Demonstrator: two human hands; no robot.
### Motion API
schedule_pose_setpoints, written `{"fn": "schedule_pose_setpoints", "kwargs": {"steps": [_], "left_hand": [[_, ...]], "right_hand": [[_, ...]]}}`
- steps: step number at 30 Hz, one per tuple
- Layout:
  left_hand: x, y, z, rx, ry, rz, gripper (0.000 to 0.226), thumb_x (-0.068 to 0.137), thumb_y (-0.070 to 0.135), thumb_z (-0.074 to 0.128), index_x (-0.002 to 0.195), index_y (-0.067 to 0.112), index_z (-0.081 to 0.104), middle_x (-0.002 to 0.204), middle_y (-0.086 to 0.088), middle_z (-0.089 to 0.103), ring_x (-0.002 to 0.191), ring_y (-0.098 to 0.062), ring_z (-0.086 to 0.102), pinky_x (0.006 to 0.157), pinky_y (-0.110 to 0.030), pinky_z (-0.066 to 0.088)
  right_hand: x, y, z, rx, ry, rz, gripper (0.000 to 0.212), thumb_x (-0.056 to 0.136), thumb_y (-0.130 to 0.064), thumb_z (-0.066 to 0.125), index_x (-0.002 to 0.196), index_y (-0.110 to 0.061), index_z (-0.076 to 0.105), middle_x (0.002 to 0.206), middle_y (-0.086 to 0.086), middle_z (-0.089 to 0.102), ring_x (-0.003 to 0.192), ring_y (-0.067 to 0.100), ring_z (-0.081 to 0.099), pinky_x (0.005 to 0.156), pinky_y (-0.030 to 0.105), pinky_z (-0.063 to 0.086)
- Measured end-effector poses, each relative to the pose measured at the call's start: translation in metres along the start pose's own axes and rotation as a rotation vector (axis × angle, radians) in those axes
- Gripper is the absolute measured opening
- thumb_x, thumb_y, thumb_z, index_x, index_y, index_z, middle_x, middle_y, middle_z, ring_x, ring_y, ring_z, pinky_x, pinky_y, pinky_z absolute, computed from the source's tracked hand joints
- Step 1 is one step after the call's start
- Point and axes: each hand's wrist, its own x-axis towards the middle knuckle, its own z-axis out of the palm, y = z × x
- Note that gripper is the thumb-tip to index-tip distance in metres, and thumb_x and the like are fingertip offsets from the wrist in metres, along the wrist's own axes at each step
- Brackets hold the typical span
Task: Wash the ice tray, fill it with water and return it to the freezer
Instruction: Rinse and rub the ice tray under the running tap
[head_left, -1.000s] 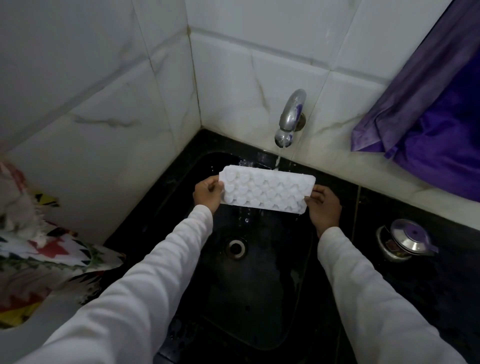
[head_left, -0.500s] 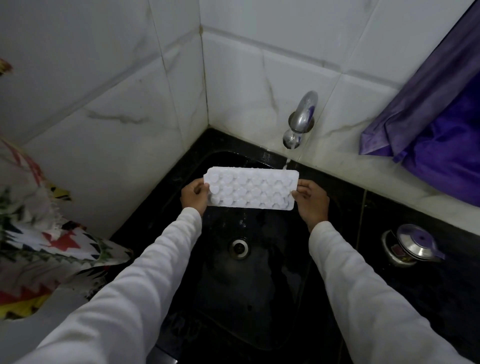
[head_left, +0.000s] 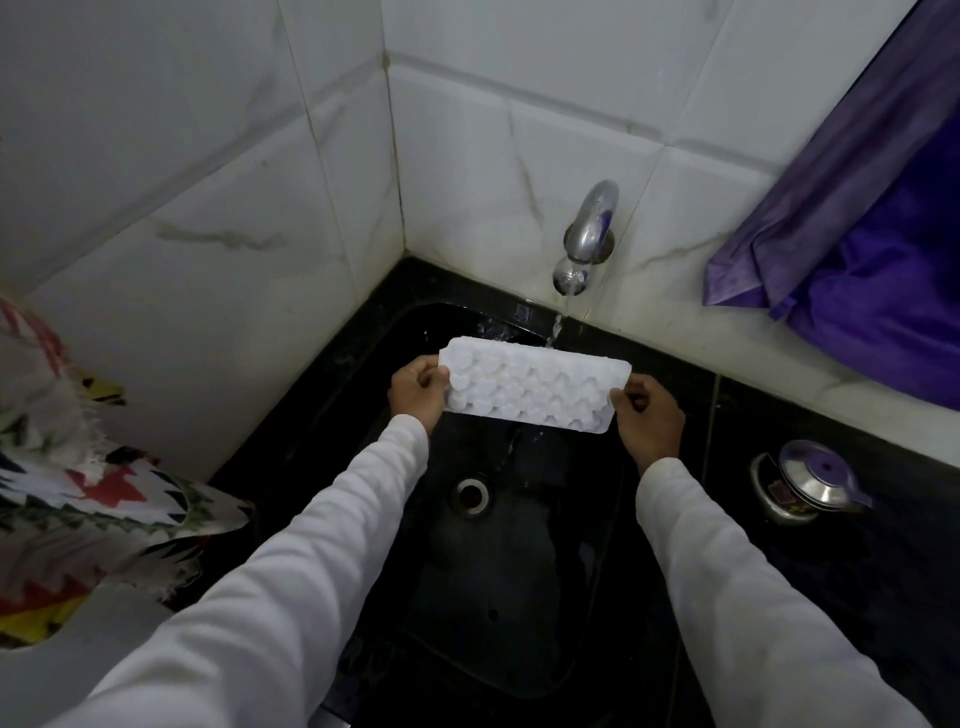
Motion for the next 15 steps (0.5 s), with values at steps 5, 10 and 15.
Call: {"fn": "schedule_pose_setpoints", "kwargs": {"steps": [5,10,15], "left_hand": [[-0.016,0.002,0.023,0.015,-0.073,0.027,0.014,0.093,0.013,0.061,0.097,0.019,0.072,0.092,0.002,0.074,0.092,-0.016,0.07,0.092,-0.036,0.056],[-0.032,-0.004,0.027,-0.137,-0.059,-0.014,0.017,0.093,0.014,0.064,0.106,0.016,0.075,0.104,-0.002,0.075,0.103,-0.018,0.069,0.101,-0.04,0.052],[-0.064,-0.005,0.013,-0.494,-0.201,-0.255,0.028,0.092,-0.004,0.05,0.113,-0.003,0.069,0.117,-0.016,0.07,0.111,-0.031,0.067,0.095,-0.037,0.055]], "right_hand": [[-0.007,0.019,-0.021,0.173,0.017,0.169,0.007,0.093,-0.025,0.059,0.091,-0.024,0.066,0.081,0.004,0.068,0.079,0.024,0.068,0.083,0.042,0.059],[-0.028,0.026,-0.04,0.704,-0.106,0.472,0.02,0.098,-0.024,0.05,0.092,-0.01,0.063,0.071,0.011,0.069,0.079,0.033,0.068,0.09,0.046,0.056],[-0.046,0.041,-0.05,0.581,-0.16,0.559,0.032,0.095,-0.036,0.064,0.096,-0.004,0.064,0.093,0.015,0.07,0.089,0.027,0.069,0.074,0.035,0.058]]}}
